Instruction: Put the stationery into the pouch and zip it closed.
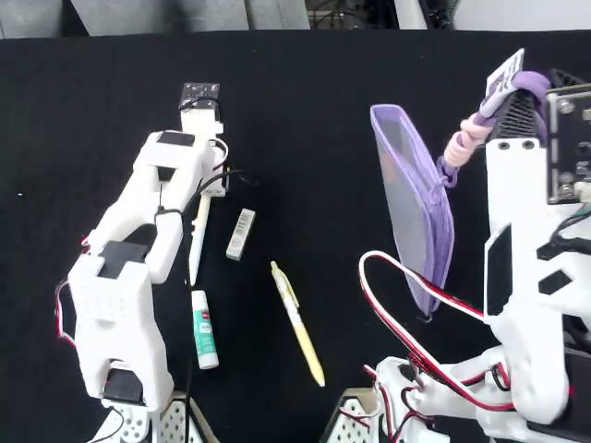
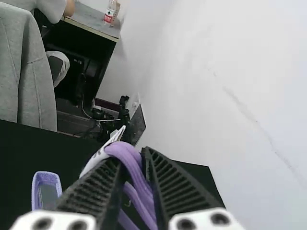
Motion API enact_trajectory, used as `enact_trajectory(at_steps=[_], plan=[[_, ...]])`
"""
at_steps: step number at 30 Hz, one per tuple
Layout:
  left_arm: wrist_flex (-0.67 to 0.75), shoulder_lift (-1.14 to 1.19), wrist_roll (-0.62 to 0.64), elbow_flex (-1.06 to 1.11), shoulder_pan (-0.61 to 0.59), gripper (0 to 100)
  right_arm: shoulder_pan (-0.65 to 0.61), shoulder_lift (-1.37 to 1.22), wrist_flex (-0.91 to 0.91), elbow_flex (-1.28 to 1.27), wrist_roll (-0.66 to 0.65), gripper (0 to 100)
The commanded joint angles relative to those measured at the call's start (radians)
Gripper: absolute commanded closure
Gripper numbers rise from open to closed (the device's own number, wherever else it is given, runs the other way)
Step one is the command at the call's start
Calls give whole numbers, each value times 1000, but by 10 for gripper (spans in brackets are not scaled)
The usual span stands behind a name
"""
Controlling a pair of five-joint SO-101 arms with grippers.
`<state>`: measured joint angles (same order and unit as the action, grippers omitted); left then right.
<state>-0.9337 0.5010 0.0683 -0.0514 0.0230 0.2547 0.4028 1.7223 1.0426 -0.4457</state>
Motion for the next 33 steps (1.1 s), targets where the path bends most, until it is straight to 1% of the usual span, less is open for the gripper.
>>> enact_trajectory(at_steps=[1,6,9,11,15,20,22,24,29,33], plan=[[-6,29,-12,-88,-16,972,5,25,12,24,-31,986],[-3,6,17,-199,-13,971,5,25,17,25,-35,986],[0,-64,66,-208,-4,971,3,25,34,24,-66,986],[-2,-133,64,-197,16,971,3,25,35,25,-69,986],[0,-321,64,-107,68,972,3,25,32,25,-69,986],[37,-684,64,104,130,972,3,24,29,31,-68,986],[97,-859,64,220,153,972,3,21,29,31,-68,986],[186,-1046,64,358,176,972,-14,19,29,31,-69,986],[529,-1445,71,734,246,972,-117,24,35,24,-72,986],[792,-1689,74,941,265,972,-144,24,37,24,-71,986]])
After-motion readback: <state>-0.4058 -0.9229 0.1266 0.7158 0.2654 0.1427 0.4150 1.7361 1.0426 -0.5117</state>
